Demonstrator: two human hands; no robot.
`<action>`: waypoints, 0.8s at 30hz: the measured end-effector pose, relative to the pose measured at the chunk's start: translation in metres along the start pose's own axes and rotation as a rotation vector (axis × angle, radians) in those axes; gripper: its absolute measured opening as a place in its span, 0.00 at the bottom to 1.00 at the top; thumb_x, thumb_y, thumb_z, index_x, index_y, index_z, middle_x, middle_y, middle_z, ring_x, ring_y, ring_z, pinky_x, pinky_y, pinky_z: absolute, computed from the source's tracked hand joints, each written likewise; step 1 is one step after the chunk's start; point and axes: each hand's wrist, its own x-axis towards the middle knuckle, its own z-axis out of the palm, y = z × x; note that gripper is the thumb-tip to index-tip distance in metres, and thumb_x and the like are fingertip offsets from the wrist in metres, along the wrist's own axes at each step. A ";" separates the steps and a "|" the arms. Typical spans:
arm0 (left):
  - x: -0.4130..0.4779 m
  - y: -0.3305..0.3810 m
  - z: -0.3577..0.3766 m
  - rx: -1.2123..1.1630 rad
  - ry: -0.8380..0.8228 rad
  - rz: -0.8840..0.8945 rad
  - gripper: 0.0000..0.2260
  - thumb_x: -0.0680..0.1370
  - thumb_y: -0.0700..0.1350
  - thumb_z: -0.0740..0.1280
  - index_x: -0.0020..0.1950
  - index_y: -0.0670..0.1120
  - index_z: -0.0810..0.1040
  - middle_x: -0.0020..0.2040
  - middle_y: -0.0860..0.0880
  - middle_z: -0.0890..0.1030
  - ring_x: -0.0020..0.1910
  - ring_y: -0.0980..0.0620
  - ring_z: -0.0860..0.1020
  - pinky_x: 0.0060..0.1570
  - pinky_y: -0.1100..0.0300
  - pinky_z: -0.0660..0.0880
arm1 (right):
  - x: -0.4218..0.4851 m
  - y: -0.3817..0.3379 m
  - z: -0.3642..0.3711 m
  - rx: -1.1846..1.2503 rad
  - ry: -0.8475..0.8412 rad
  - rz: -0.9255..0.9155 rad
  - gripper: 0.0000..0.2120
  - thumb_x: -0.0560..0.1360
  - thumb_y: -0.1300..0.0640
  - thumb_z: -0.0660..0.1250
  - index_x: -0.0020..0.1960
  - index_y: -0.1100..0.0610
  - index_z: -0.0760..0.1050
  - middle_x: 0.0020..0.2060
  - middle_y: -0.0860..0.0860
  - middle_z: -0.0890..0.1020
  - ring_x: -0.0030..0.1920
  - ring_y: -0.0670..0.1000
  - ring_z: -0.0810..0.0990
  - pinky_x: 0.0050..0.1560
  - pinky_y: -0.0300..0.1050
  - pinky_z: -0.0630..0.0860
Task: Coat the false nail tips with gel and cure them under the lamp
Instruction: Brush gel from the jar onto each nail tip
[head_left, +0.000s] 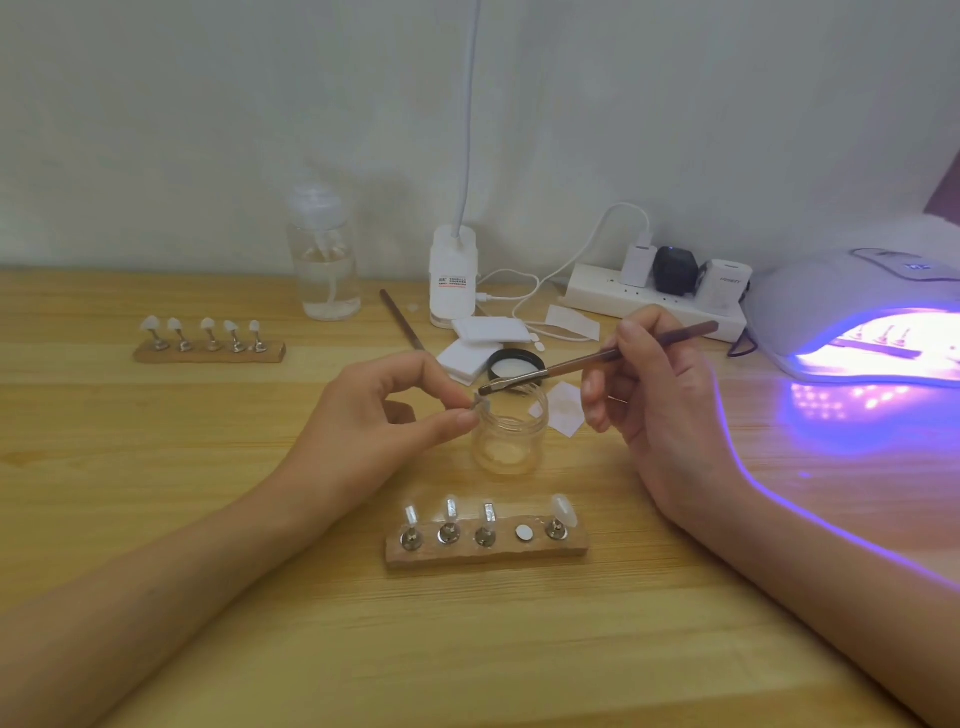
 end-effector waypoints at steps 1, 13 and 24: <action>0.000 0.000 0.000 0.004 0.001 0.002 0.09 0.65 0.56 0.74 0.38 0.52 0.81 0.46 0.55 0.84 0.26 0.57 0.67 0.27 0.70 0.66 | 0.000 0.000 0.001 -0.017 -0.008 -0.001 0.12 0.81 0.54 0.61 0.39 0.51 0.73 0.27 0.53 0.78 0.25 0.50 0.75 0.26 0.39 0.72; 0.000 0.001 0.000 0.015 -0.001 0.007 0.10 0.65 0.56 0.74 0.39 0.52 0.81 0.46 0.54 0.84 0.27 0.54 0.68 0.28 0.69 0.67 | -0.001 -0.001 0.001 -0.084 0.022 0.007 0.12 0.82 0.55 0.60 0.39 0.52 0.72 0.26 0.52 0.77 0.24 0.49 0.73 0.26 0.38 0.70; 0.000 0.001 0.000 0.037 0.005 0.009 0.06 0.70 0.48 0.77 0.38 0.51 0.81 0.44 0.55 0.84 0.25 0.55 0.67 0.28 0.68 0.66 | 0.001 0.002 -0.002 -0.076 0.056 0.033 0.14 0.82 0.57 0.60 0.38 0.52 0.72 0.26 0.53 0.77 0.24 0.49 0.73 0.26 0.38 0.71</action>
